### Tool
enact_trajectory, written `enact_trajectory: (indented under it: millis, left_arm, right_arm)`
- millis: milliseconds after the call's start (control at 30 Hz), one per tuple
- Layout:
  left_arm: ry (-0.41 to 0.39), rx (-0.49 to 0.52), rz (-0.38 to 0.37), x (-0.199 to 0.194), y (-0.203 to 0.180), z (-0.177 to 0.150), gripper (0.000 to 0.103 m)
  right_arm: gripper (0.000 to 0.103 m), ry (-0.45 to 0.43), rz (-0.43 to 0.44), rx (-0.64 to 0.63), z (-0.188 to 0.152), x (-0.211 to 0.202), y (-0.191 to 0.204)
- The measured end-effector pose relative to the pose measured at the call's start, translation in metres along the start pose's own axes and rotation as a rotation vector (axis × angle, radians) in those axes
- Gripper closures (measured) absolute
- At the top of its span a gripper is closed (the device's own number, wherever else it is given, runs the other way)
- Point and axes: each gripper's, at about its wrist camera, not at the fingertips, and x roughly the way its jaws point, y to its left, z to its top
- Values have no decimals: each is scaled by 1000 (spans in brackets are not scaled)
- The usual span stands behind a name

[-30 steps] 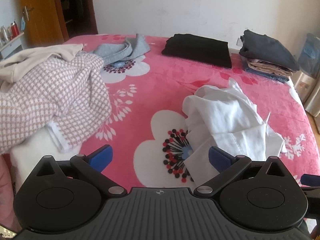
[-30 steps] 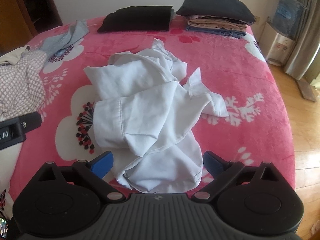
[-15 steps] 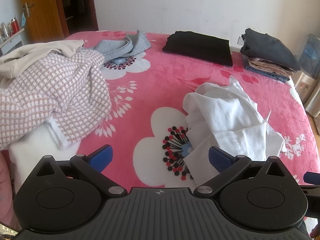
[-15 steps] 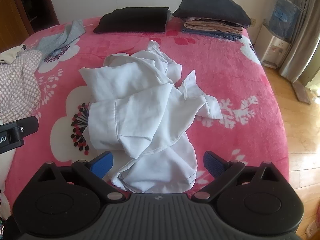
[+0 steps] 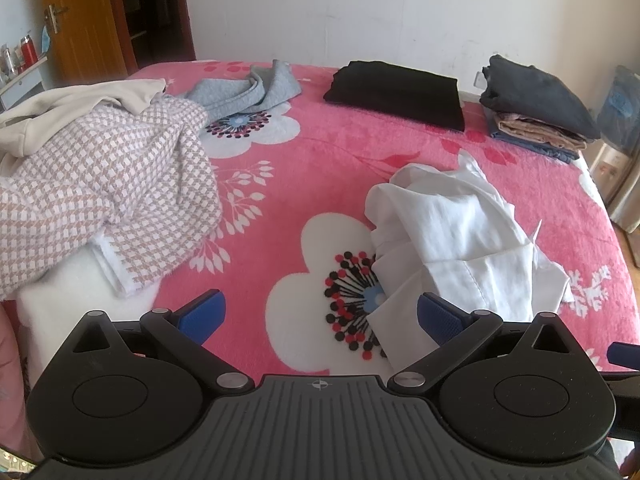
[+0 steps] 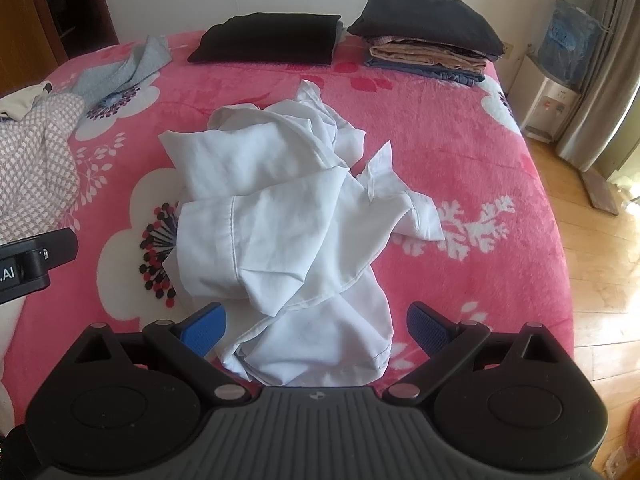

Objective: Fold clothes

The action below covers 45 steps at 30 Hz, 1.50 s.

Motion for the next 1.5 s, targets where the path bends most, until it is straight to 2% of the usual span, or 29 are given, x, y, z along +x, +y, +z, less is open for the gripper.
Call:
enact_trajectory:
  millis: [1300,1500]
  left_arm:
    - [12,21,-11,7,-2,-1,0]
    - [-18,-27,-48,7,5,-2,0]
  right_arm:
    - [3,19,-2,-1,-1,9,3]
    - [3,20,4,7,-1,11,3]
